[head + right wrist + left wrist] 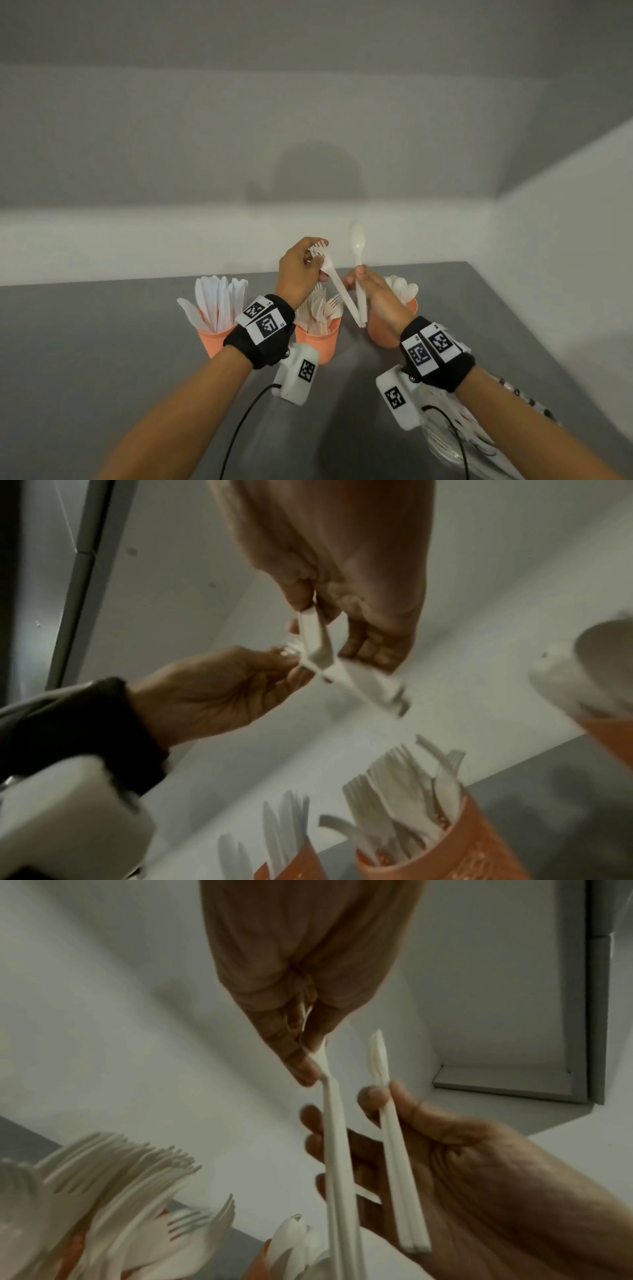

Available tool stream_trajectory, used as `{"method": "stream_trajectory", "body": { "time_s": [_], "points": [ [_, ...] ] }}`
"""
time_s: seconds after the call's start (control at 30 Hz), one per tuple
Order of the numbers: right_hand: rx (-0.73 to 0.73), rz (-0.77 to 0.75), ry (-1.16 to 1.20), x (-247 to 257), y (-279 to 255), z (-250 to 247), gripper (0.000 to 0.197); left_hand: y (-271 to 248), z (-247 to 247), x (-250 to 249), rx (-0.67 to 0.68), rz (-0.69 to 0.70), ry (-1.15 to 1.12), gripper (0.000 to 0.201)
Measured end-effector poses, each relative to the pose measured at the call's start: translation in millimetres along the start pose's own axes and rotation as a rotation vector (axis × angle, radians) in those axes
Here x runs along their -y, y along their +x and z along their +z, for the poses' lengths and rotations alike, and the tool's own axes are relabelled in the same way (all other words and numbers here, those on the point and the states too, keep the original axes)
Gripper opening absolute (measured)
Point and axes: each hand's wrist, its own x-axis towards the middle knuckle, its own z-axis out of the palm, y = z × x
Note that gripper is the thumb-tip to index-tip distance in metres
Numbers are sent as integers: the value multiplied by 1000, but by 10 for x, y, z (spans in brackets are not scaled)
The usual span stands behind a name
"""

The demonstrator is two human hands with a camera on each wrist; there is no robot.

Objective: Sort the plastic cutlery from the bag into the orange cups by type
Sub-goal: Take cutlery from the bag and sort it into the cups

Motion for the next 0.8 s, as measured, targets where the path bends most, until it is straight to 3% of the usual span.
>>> {"method": "stream_trajectory", "body": {
  "time_s": [0.1, 0.2, 0.37, 0.47, 0.6, 0.8],
  "points": [
    [-190, -58, 46, 32, 55, -325, 27, -6, -50, 2, -84, 153, 89, 33],
    [-318, -133, 45, 40, 84, -661, 20, -47, -96, 67, -84, 299, 272, 36],
    [-414, -91, -72, -209, 83, -972, 12, -183, -112, 263, -50, 422, 505, 32],
    [-448, -47, -147, -367, 93, -1046, 16, -254, -88, 404, -25, 434, 582, 33],
    [-428, 23, -167, -474, 117, -1037, 44, -305, -45, 532, -39, 435, 650, 29],
    [-362, 90, -341, -684, 145, -1034, 34, -332, -11, 651, -38, 440, 778, 26]
  ]
}}
